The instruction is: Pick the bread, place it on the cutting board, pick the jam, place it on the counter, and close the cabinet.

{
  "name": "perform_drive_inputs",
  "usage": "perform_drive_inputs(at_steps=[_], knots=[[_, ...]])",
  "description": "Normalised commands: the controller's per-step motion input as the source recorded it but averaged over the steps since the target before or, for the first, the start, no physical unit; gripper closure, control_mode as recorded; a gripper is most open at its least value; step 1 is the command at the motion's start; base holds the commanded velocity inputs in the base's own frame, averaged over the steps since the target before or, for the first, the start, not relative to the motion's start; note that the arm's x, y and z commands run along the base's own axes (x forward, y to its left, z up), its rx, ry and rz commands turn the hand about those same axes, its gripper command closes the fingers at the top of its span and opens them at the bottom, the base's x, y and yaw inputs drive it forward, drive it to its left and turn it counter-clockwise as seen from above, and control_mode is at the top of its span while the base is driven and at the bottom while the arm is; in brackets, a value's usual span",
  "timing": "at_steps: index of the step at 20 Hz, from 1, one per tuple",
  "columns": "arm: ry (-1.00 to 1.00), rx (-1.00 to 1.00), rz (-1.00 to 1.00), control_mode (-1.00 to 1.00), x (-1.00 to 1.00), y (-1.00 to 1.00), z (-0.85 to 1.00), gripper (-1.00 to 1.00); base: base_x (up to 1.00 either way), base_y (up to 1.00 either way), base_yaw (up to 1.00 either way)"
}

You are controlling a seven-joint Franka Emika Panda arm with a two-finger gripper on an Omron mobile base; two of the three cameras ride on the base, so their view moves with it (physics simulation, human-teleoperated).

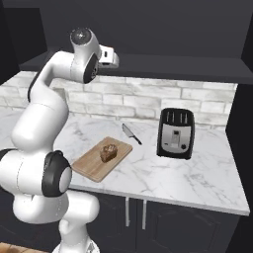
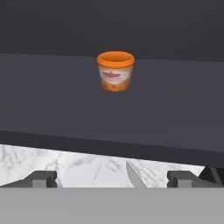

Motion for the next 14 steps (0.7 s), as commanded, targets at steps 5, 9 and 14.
perform_drive_inputs(at_steps=[5,9,14], knots=[[0.0,0.0,0.0,-1.0,0.35,0.0,0.0,-1.0,0.0,0.0,0.0],[0.0,0.0,0.0,-1.0,0.4,0.0,0.0,-1.0,0.0,0.0,0.0],[0.0,0.0,0.0,-1.0,0.38,0.0,0.0,-1.0,0.0,0.0,0.0]])
